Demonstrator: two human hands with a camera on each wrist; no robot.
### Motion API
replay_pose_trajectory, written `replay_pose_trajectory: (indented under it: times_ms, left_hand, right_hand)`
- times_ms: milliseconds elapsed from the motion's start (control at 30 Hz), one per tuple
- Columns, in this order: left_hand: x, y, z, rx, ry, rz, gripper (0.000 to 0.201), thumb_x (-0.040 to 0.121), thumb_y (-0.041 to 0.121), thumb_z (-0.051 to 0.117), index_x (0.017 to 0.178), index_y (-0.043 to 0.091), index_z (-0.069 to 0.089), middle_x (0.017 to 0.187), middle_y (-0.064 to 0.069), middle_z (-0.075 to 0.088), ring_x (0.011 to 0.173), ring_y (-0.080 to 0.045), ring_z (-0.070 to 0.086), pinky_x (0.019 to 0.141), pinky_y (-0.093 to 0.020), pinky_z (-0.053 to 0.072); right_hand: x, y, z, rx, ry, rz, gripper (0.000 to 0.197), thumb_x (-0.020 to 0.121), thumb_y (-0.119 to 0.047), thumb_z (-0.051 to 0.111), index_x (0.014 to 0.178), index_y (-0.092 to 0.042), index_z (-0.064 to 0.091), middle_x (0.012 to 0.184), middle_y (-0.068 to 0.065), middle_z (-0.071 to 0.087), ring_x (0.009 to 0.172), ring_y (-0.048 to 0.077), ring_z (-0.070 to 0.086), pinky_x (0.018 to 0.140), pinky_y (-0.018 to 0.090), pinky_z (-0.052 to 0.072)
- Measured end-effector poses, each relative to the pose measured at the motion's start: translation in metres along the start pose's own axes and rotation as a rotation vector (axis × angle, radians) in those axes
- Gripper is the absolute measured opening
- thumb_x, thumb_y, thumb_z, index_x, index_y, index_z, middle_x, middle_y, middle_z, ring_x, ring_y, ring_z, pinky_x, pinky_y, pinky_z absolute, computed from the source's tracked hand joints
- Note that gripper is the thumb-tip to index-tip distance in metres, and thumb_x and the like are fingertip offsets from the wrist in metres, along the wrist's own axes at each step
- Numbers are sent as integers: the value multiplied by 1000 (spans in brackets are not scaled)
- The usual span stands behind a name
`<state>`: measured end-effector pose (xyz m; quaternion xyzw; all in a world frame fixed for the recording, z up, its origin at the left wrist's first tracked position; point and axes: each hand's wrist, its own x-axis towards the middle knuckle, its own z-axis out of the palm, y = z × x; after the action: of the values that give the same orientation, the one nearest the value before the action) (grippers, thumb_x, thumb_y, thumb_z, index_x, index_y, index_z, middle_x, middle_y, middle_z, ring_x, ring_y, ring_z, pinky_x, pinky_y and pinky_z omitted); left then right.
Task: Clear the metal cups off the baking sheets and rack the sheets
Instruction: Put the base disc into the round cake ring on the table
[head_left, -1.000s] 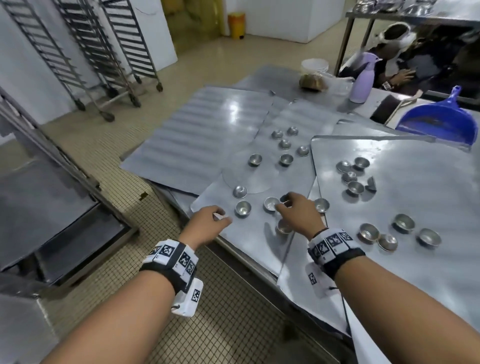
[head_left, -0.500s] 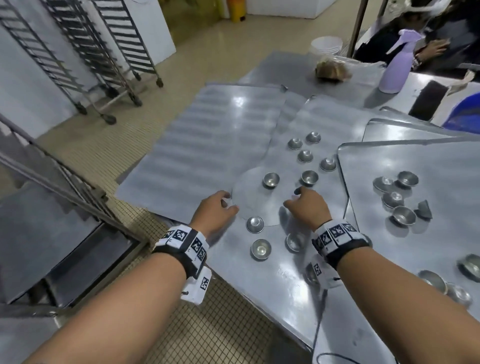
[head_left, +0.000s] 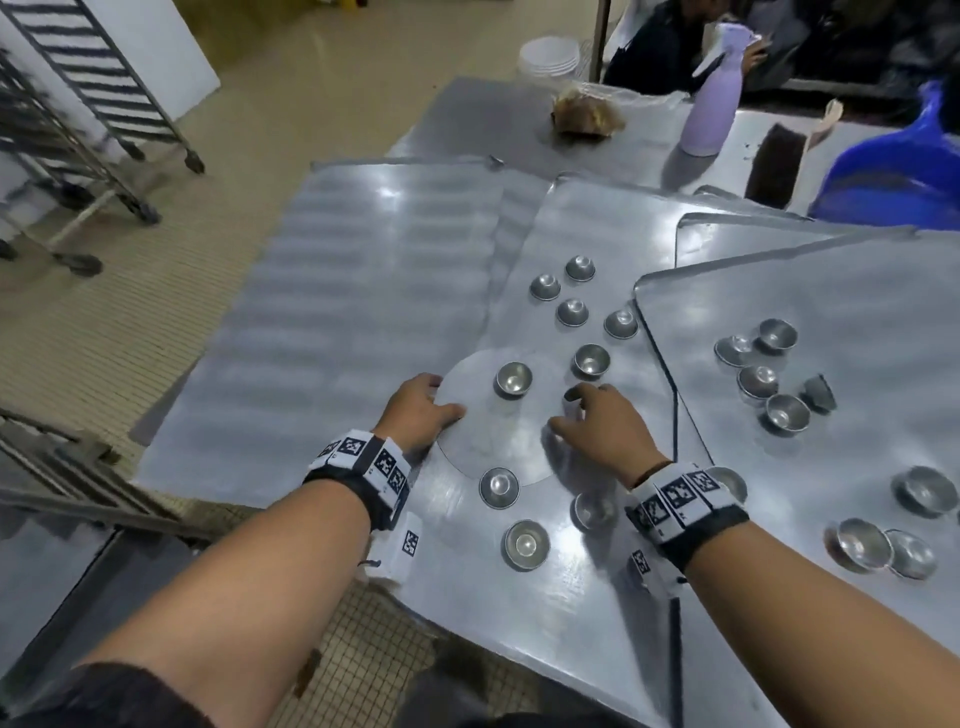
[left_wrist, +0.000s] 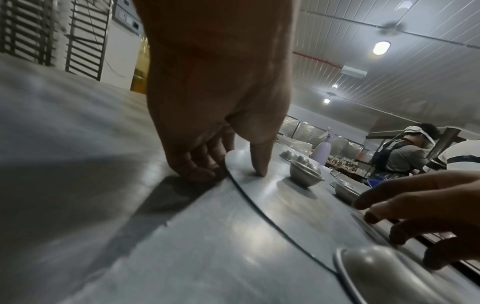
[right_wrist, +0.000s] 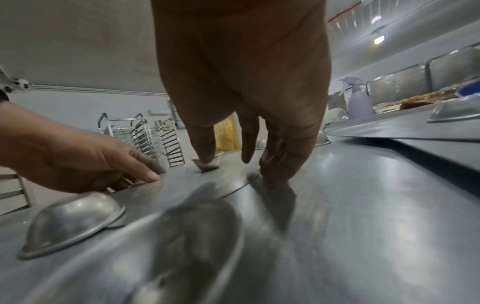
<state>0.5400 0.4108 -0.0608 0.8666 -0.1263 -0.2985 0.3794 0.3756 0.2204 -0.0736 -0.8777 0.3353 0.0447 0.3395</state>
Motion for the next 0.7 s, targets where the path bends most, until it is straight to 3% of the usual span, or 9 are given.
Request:
replay_pose_trajectory:
  times_ms: [67, 133, 267, 400, 533, 600, 700]
  left_hand:
    - [8, -2, -4, -38, -56, 9, 47, 89, 13, 77, 131, 9, 56, 99, 1, 64, 81, -8, 62, 58, -14, 45]
    - [12, -6, -10, -72, -120, 14, 44, 90, 13, 77, 128, 10, 53, 95, 2, 63, 79, -9, 63, 53, -14, 47]
    - [22, -17, -17, -95, -186, 52, 40, 90, 18, 78, 121, 14, 53, 103, -6, 68, 82, -13, 67, 62, -21, 53]
    - [30, -24, -22, -99, -232, 85, 40, 90, 22, 78, 119, 17, 52, 100, -3, 65, 81, -14, 67, 58, -22, 51]
    - [38, -30, -25, -195, -307, 60, 37, 90, 17, 77, 116, 12, 51, 109, -16, 67, 86, -27, 71, 56, -31, 55]
    - [43, -30, -29, -234, -339, 53, 36, 91, 13, 74, 118, 9, 51, 113, -20, 65, 88, -32, 71, 53, -33, 57]
    - [50, -30, -35, -255, -375, 57, 36, 92, 13, 74, 119, 11, 51, 114, -19, 65, 93, -35, 72, 58, -41, 61]
  right_hand:
    - [3, -7, 1, -6, 44, 18, 51, 83, -48, 64, 127, -23, 58, 125, 9, 57, 109, 27, 58, 92, 39, 50]
    - [5, -20, 5, -19, 88, 15, 55, 82, -50, 65, 131, -25, 56, 130, 8, 56, 116, 28, 55, 93, 40, 50]
    - [14, -59, 23, -17, 109, -37, 67, 83, -44, 68, 143, -25, 46, 140, 7, 50, 126, 28, 50, 96, 39, 47]
    - [23, -77, 39, -63, 128, -22, 59, 83, -39, 63, 138, -30, 48, 136, 6, 54, 118, 31, 55, 95, 43, 49]
    - [23, -70, 40, -73, 206, 63, 46, 86, -36, 64, 130, -27, 54, 123, 6, 60, 113, 29, 57, 87, 38, 48]
    - [20, -60, 38, -79, 228, 111, 50, 86, -36, 66, 133, -26, 53, 126, 7, 60, 114, 30, 57, 87, 38, 47]
    - [10, -43, 34, -61, 278, 177, 55, 85, -37, 68, 137, -26, 52, 131, 5, 60, 115, 31, 58, 89, 38, 48]
